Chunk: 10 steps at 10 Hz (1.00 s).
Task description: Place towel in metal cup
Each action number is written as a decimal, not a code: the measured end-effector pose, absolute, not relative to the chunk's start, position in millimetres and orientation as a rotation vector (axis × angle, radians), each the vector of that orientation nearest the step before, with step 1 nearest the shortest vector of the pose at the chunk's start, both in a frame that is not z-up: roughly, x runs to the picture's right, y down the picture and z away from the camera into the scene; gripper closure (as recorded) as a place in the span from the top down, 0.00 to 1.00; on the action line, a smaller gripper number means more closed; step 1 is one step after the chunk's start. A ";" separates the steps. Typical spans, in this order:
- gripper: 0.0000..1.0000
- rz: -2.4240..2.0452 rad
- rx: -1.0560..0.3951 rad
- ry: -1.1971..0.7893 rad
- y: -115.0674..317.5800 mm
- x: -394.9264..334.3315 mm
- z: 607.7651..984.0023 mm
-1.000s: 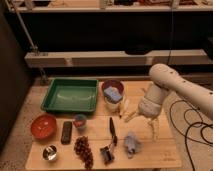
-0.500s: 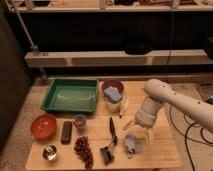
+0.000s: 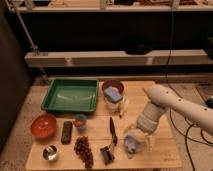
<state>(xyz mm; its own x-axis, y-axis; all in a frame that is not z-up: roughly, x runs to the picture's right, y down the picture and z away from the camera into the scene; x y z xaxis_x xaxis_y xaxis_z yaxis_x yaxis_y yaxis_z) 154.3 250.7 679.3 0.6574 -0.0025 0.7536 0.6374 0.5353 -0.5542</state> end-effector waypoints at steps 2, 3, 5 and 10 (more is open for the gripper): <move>0.80 -0.457 -0.895 -0.789 246.9 152.8 671.4; 0.80 -0.460 -0.890 -0.800 247.6 152.2 674.3; 0.80 -0.451 -0.893 -0.806 258.9 156.6 689.3; 0.80 -0.444 -0.905 -0.800 284.6 164.8 737.7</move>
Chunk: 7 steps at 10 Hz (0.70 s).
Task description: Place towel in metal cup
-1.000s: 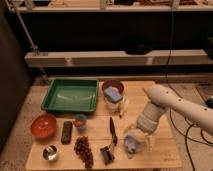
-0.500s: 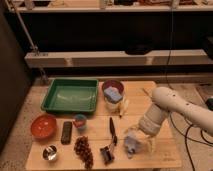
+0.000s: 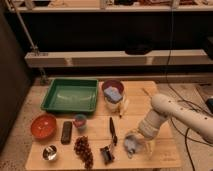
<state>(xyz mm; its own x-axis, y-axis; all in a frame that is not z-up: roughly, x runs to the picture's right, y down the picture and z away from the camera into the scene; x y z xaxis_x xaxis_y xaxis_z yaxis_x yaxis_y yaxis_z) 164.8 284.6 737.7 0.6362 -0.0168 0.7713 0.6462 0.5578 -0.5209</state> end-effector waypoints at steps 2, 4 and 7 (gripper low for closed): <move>0.72 -0.446 -0.910 -0.801 286.8 162.7 746.5; 0.49 -0.453 -0.913 -0.808 291.0 157.2 754.5; 0.19 -0.470 -0.916 -0.818 296.4 150.7 759.1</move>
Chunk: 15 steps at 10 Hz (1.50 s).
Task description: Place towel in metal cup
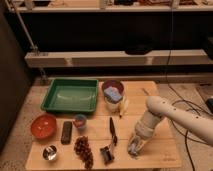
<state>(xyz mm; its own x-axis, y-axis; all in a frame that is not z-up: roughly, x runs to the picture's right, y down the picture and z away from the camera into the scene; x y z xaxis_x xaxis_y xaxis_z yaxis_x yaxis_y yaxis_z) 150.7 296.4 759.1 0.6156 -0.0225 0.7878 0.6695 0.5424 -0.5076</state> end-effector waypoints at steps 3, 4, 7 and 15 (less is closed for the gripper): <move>0.00 -0.479 -0.910 -0.826 295.3 148.4 758.0; 0.00 -0.472 -0.906 -0.831 290.1 149.6 755.4; 0.00 -0.446 -0.881 -0.839 247.9 153.7 742.0; 0.00 -0.490 -0.840 -1.044 154.3 55.9 705.4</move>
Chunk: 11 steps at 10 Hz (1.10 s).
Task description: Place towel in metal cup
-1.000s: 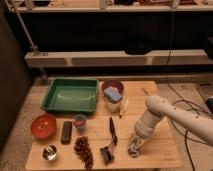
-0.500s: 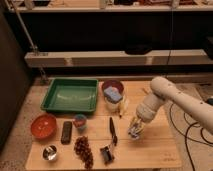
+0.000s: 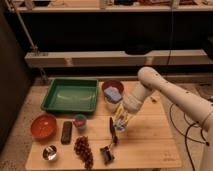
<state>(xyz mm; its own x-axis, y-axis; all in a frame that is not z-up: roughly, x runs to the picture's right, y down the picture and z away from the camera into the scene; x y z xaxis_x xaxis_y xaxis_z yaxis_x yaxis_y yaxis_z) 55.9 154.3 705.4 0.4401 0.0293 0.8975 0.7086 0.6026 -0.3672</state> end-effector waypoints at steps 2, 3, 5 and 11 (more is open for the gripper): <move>0.00 -0.582 -0.817 -1.096 143.6 3.6 673.6; 0.00 -0.619 -0.803 -1.108 135.1 -11.9 659.6; 0.00 -0.735 -0.731 -1.125 100.4 -35.2 631.3; 0.00 -0.894 -0.459 -1.231 69.5 -48.9 610.4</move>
